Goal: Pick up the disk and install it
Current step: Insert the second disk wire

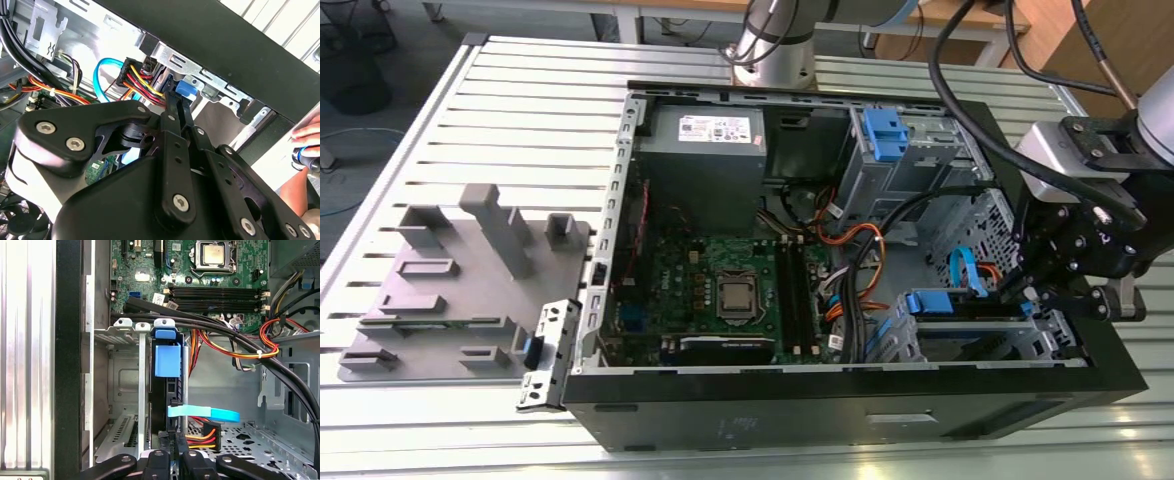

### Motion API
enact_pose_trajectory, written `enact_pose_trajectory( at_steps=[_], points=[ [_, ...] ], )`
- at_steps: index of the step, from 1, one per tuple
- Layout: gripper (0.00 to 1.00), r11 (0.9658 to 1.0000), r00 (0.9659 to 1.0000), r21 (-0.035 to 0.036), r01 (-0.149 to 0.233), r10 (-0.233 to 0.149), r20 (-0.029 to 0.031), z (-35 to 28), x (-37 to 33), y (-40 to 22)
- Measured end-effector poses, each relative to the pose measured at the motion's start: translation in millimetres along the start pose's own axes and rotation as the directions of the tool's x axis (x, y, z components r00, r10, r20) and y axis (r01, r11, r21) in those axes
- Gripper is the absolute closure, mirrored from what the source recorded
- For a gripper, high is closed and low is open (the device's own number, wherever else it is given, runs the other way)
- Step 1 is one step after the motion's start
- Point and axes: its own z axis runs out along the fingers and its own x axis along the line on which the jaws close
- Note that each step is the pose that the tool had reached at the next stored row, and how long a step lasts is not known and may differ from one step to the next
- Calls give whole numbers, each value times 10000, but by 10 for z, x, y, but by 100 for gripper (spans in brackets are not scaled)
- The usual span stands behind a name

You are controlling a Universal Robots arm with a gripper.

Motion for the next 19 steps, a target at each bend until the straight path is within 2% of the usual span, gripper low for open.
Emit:
enact_pose_trajectory(
  at_steps=[4,10,12,19],
  points=[
    [84,10000,10000,1,0,0,1,-29,-1,0],
    [84,10000,10000,23,2,-2,-1,-30,-1,10],
    [84,10000,10000,89,2,-2,0,-30,-1,11],
    [84,10000,10000,89,2,-2,2,-51,-2,11]
  ],
)
